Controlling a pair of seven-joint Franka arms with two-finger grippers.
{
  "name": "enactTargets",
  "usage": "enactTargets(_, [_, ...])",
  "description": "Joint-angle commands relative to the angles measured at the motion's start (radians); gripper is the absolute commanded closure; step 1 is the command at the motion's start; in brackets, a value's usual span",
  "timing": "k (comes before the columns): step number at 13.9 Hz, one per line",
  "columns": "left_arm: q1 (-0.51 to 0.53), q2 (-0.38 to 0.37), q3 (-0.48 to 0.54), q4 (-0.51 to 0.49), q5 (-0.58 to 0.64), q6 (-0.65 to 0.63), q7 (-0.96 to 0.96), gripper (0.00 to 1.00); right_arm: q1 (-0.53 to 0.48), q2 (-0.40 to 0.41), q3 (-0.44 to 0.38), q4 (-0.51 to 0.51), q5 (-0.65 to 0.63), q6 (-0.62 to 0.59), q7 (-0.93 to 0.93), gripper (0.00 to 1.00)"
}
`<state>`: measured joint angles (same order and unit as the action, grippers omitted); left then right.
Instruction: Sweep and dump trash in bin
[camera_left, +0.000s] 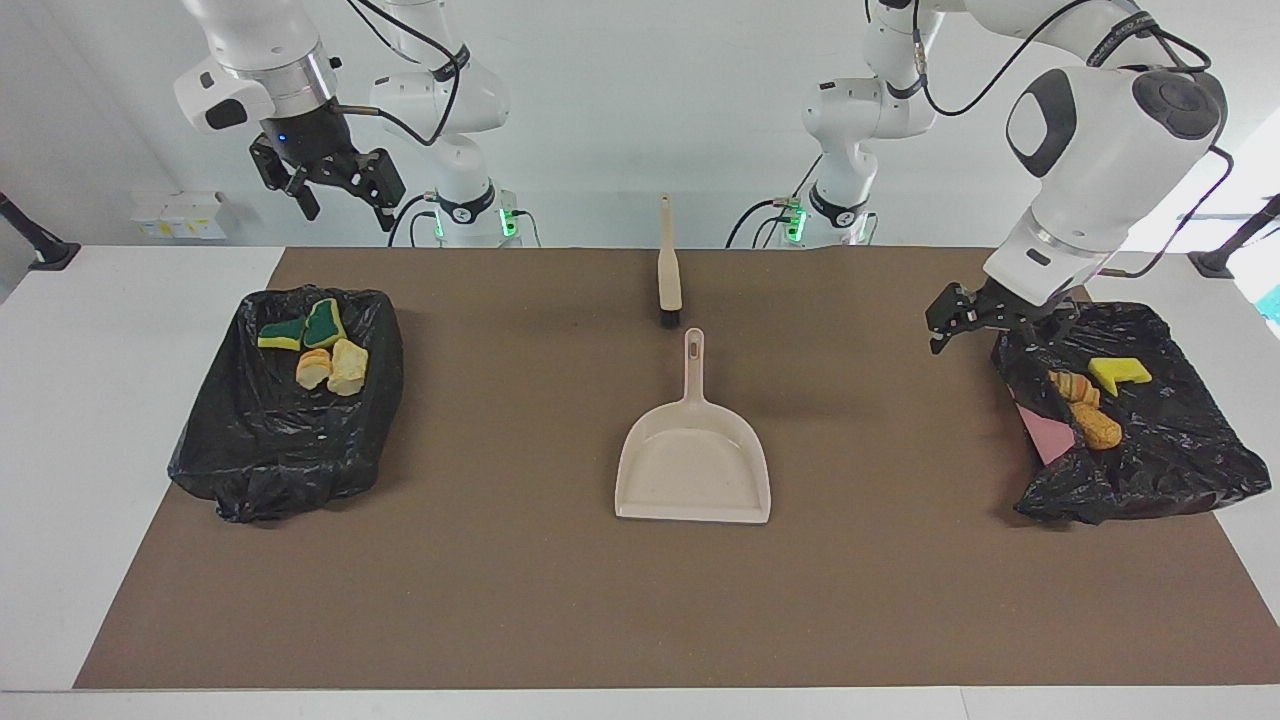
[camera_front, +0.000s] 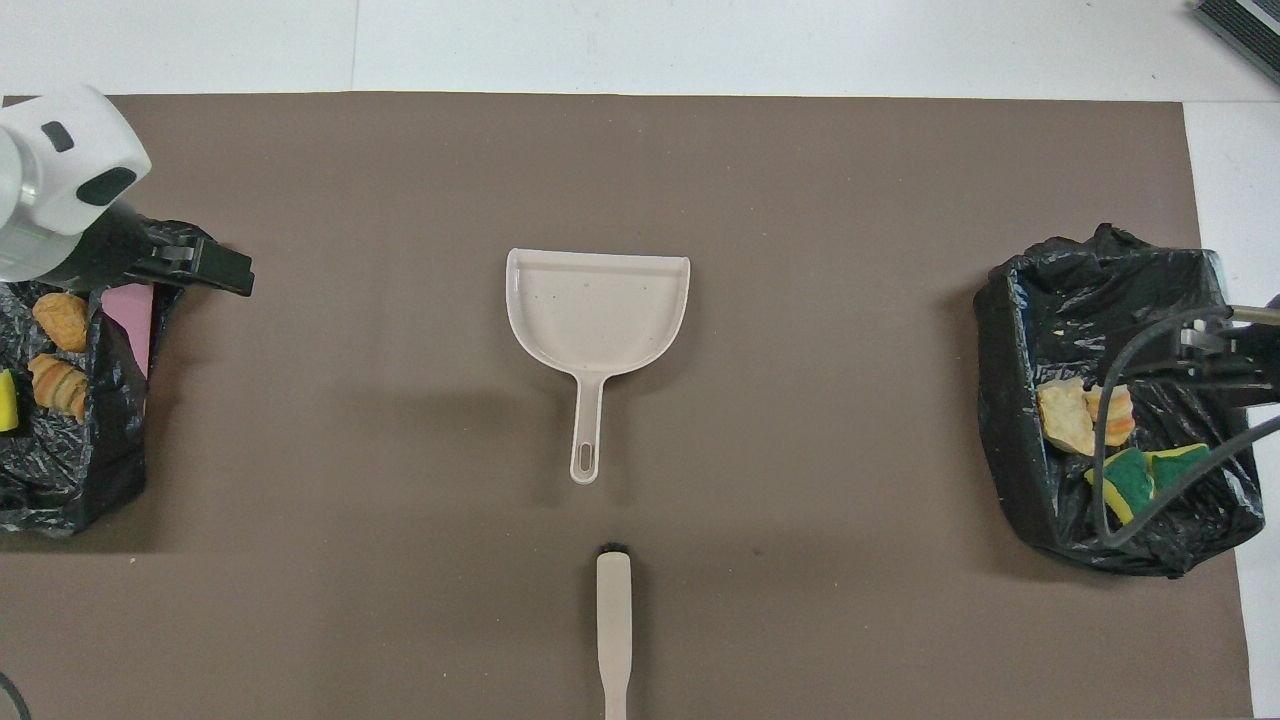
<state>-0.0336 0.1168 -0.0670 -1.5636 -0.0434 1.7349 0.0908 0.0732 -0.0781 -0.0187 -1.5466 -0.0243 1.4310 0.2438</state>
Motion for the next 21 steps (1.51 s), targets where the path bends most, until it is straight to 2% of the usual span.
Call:
enactTargets(1, [0.008,-0.063,0.013,0.007,0.000,-0.040,0.012,0.00,-0.009,0.003,0.000,0.014,0.017,-0.011,-0.031,0.00])
enactTargets(3, [0.008,-0.075,0.022,0.008,0.010,-0.090,0.012,0.00,-0.009,0.003,0.000,0.014,0.017,-0.011,-0.029,0.00])
enactTargets(5, [0.004,-0.075,0.027,0.040,0.069,-0.193,0.017,0.00,-0.009,0.003,0.000,0.013,0.017,-0.011,-0.031,0.00])
enactTargets(7, [0.006,-0.075,0.029,0.062,0.066,-0.241,0.017,0.00,-0.009,0.004,0.000,0.013,0.017,-0.011,-0.031,0.00])
enactTargets(10, [0.006,-0.109,0.024,0.042,0.057,-0.224,0.027,0.00,-0.009,0.003,0.000,0.013,0.017,-0.011,-0.031,0.00])
enactTargets(21, [0.006,-0.111,0.024,0.037,0.056,-0.224,0.027,0.00,-0.010,0.003,-0.001,0.013,0.017,-0.012,-0.032,0.00])
